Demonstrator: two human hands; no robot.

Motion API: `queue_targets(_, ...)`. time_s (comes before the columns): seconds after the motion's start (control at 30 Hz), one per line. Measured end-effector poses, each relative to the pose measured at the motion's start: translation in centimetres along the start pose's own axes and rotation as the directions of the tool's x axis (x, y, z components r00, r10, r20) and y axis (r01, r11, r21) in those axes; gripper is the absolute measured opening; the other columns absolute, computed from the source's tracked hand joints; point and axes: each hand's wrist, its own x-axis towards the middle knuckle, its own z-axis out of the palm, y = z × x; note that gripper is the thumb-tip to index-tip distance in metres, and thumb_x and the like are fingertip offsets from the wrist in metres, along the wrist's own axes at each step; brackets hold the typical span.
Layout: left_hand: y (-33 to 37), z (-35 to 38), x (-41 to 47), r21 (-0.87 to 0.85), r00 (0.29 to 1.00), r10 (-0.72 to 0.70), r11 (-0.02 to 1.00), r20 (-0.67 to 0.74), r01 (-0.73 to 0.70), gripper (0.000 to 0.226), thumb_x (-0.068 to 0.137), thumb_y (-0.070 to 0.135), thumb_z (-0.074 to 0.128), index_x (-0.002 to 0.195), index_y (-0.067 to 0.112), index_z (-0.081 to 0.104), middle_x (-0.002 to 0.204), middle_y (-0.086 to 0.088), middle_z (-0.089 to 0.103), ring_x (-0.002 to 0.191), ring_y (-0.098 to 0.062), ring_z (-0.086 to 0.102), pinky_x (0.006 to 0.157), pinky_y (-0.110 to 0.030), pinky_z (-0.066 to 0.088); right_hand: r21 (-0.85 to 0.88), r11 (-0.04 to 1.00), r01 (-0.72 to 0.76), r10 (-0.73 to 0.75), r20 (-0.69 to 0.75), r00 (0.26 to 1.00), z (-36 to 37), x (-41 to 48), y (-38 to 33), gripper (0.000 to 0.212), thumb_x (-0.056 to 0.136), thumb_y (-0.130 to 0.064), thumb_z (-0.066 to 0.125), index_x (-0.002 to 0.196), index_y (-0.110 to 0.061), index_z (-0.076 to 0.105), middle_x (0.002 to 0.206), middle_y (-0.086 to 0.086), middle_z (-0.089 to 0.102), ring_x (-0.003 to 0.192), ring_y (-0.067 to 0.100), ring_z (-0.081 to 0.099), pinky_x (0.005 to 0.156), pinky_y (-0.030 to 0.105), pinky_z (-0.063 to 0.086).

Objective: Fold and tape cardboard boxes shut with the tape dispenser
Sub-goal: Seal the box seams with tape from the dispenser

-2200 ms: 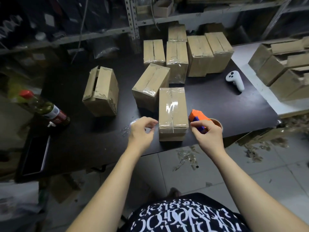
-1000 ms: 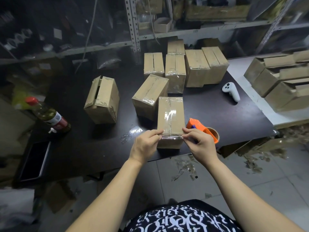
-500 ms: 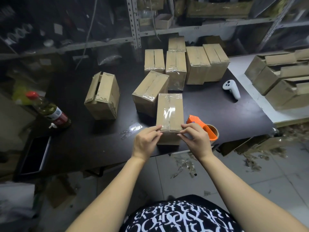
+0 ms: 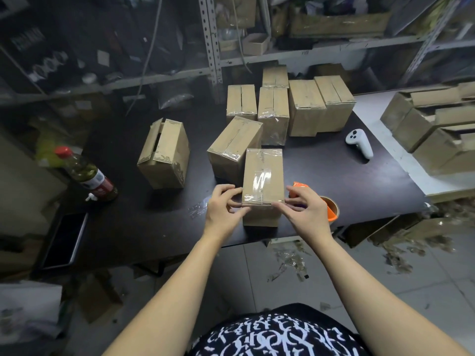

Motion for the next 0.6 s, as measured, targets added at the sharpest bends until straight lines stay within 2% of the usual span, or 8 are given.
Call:
queue_targets(0.07,0.6,0.0,-0.2,-0.038,0.983,-0.165,0.985,0.077,0.169,0.059,0.079,0.014,0.087,0.133,0.014,0.065,0.12,0.006,0.063,0.089,0.003,0.067,0.081,-0.02,0.056,-0.062,0.993,-0.098,0.097,-0.02,0.995,0.6,-0.1,-0.4,0.06,0.079,-0.036,0.089,0.13,-0.013,0.068,0.118,-0.005,0.072,0.104,0.008,0.069,0.089,0.028,0.06)
queue_targets(0.17,1.0,0.4,-0.4,-0.023,0.971,-0.216,0.975,0.099,0.22,0.044,0.084,0.017,0.083,0.127,0.015,0.07,0.108,0.005,0.07,0.09,-0.001,0.065,0.094,-0.032,0.054,-0.064,0.974,-0.217,0.22,0.031,0.975,1.4,-0.4,-0.8,0.057,0.087,-0.04,0.08,0.136,-0.017,0.066,0.128,-0.004,0.071,0.116,0.012,0.067,0.097,0.029,0.056)
queue_targets(0.27,1.2,0.6,-0.6,-0.024,0.965,-0.254,0.966,0.068,0.256,0.04,0.086,0.017,0.081,0.125,0.014,0.072,0.104,0.004,0.071,0.098,-0.01,0.064,0.093,-0.023,0.051,-0.034,0.97,-0.242,0.243,0.043,0.969,1.8,-0.3,-1.2,0.052,0.091,-0.037,0.077,0.138,-0.019,0.065,0.13,-0.004,0.071,0.12,0.013,0.066,0.097,0.03,0.055)
queue_targets(0.37,1.1,0.8,-0.3,-0.032,0.958,-0.284,0.958,0.028,0.285,0.041,0.087,0.013,0.079,0.128,0.011,0.07,0.106,0.003,0.07,0.101,-0.01,0.064,0.088,-0.006,0.043,-0.018,0.966,-0.259,0.259,0.063,0.964,2.3,0.4,-1.3,0.053,0.091,-0.038,0.076,0.139,-0.021,0.064,0.132,-0.005,0.07,0.122,0.013,0.064,0.102,0.037,0.055)
queue_targets(0.43,0.9,0.8,0.4,-0.022,0.951,-0.308,0.951,0.006,0.308,0.042,0.089,0.012,0.078,0.13,0.01,0.068,0.109,0.004,0.069,0.105,-0.01,0.063,0.086,0.001,0.039,0.011,0.964,-0.266,0.265,0.088,0.96,2.9,1.3,-1.5,0.052,0.092,-0.036,0.075,0.14,-0.022,0.063,0.133,-0.006,0.069,0.124,0.011,0.063,0.102,0.033,0.054)
queue_targets(0.5,0.8,0.7,1.6,-0.003,0.944,-0.33,0.944,-0.005,0.33,0.042,0.09,0.013,0.076,0.132,0.011,0.067,0.111,0.008,0.068,0.107,-0.009,0.062,0.086,-0.001,0.038,0.039,0.962,-0.27,0.265,0.109,0.958,3.6,2.6,-1.9,0.05,0.093,-0.034,0.075,0.141,-0.022,0.062,0.134,-0.006,0.069,0.123,0.011,0.063,0.099,0.029,0.053)
queue_targets(0.6,0.9,0.5,3.9,0.04,0.931,-0.365,0.93,-0.023,0.365,0.044,0.092,0.015,0.073,0.135,0.012,0.064,0.117,0.006,0.067,0.112,-0.014,0.062,0.093,-0.014,0.04,0.057,0.963,-0.265,0.256,0.131,0.958,4.8,4.7,-2.3,0.045,0.095,-0.033,0.073,0.138,-0.021,0.064,0.131,-0.006,0.069,0.122,0.01,0.063,0.102,0.029,0.051)
